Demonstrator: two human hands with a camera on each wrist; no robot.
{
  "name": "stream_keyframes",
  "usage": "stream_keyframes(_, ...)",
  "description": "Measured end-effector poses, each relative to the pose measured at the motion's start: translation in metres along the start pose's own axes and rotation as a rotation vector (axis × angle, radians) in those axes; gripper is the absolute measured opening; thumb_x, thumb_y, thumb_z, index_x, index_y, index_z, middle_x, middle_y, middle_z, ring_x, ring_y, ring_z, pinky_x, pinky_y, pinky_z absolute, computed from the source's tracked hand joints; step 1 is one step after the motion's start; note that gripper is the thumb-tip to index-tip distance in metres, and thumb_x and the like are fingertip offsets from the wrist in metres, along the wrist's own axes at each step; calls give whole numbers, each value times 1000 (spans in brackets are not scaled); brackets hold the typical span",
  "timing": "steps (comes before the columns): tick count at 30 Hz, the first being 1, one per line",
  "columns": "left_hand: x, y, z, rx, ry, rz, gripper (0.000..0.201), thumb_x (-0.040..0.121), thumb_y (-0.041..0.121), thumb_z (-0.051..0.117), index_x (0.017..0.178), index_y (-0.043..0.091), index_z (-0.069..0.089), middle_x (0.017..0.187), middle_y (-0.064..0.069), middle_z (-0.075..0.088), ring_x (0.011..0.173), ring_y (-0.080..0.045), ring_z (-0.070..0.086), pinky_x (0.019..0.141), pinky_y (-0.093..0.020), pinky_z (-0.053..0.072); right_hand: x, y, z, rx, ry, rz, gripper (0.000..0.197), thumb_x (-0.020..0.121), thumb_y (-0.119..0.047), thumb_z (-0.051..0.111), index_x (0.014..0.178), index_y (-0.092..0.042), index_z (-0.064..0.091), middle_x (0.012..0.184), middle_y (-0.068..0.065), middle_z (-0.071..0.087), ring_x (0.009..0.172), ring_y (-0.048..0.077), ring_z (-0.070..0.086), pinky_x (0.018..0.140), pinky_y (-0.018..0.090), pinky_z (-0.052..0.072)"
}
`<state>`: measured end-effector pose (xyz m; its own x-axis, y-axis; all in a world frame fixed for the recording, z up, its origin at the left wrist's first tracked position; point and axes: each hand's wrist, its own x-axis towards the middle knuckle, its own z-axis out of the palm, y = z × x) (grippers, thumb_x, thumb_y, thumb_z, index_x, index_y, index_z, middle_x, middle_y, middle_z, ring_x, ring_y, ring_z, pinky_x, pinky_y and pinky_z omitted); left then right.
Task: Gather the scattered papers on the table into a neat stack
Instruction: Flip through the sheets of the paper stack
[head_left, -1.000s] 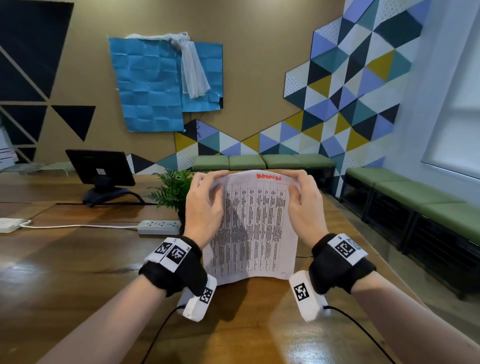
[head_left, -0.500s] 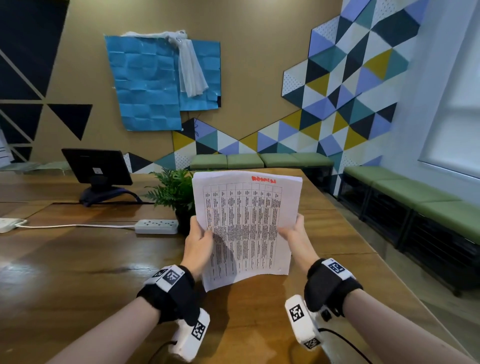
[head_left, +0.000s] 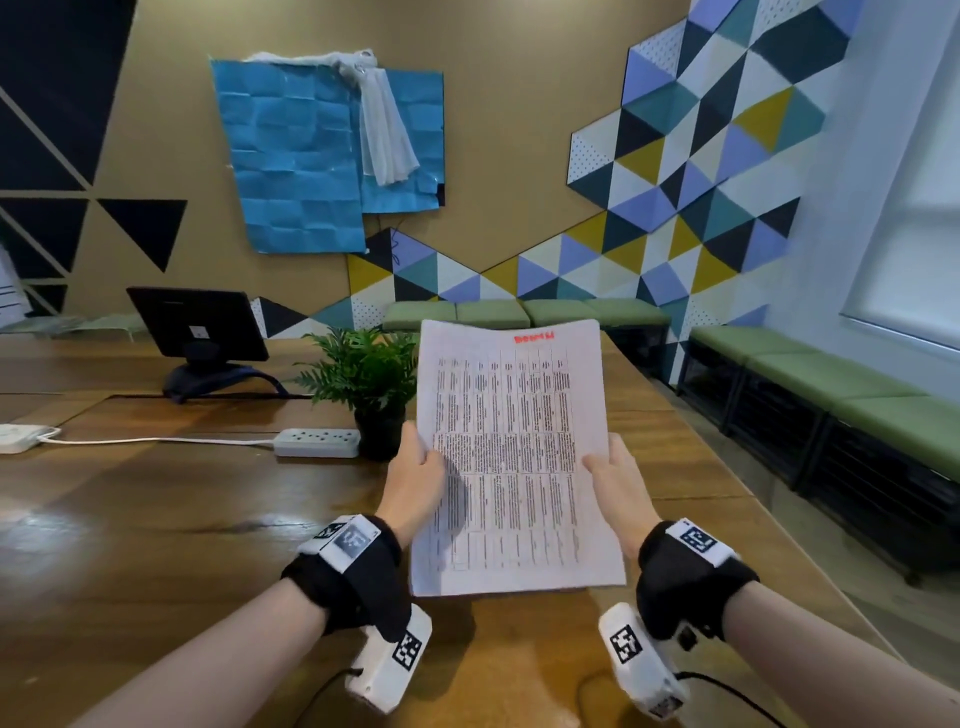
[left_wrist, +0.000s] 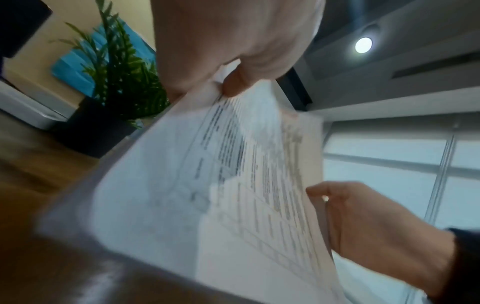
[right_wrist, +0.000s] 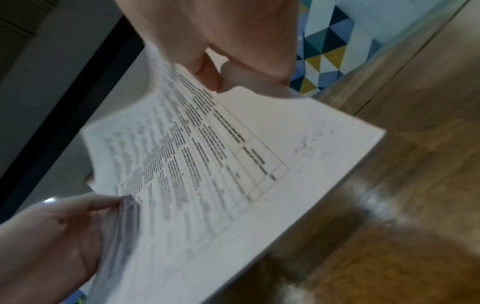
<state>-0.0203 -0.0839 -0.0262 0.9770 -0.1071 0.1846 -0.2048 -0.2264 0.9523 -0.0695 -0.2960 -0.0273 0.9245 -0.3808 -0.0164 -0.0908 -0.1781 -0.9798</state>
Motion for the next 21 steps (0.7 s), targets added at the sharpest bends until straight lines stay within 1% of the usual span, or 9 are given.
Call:
stream_keyframes(3,15,-20,9,40,-185,-190,40,89,33,53,124,14,47,124,2,59,112,-18,57,102,-42,45,1,13,-16,-128,-10,141,38,94,-15,33,130,-12,44,135,7,52,124,29,49,108,49,37)
stream_keyframes(5,29,-52,20,93,-288,-320,53,79,39,58,125,14,52,123,-2,64,109,-22,63,99,-45,50,0,27,-23,-228,-37,228,43,95,-12,30,136,-4,41,139,10,48,127,31,45,110,44,35)
stream_keyframes(8,53,-115,40,145,-326,-444,43,86,35,47,122,13,57,118,-5,67,104,-24,65,97,-43,51,-5,44,-27,-351,-63,322,48,94,-11,28,140,1,36,141,13,46,129,33,44,106,39,36)
stream_keyframes(10,43,-112,44,134,-352,-499,39,93,23,37,121,9,61,116,-7,70,103,-25,67,94,-38,53,-7,52,-25,-396,-72,378,49,96,-11,27,144,1,29,145,14,41,131,32,41,102,33,35)
stream_keyframes(12,15,-74,42,168,-405,-489,39,94,9,36,125,4,59,123,-10,67,110,-27,65,93,-38,54,-9,55,-23,-430,-79,407,49,98,-11,27,145,1,27,145,17,40,124,30,44,96,32,36)
stream_keyframes(14,-1,-51,38,204,-470,-471,40,94,4,39,131,1,55,130,-11,63,110,-24,63,80,-30,57,-8,59,-20,-476,-88,401,48,97,-11,28,143,2,30,141,20,45,111,29,49,86,30,36)
stream_keyframes(15,-7,-44,36,226,-500,-481,39,95,5,40,132,3,54,131,-10,62,106,-21,62,71,-26,55,-7,60,-19,-502,-84,405,48,97,-12,29,142,2,30,141,21,45,112,30,50,84,29,35)
stream_keyframes(18,-14,-31,30,276,-522,-528,35,96,16,43,129,9,54,121,-5,62,90,-16,60,61,-24,48,-3,64,-18,-566,-65,431,49,98,-12,29,144,3,26,144,22,42,127,36,46,89,32,38)
stream_keyframes(21,-13,-30,27,364,-495,-552,39,96,23,43,133,11,50,123,-5,59,97,-19,55,69,-27,51,-4,60,-17,-631,-81,438,53,98,-13,32,147,3,20,148,22,37,132,36,41,103,35,37)
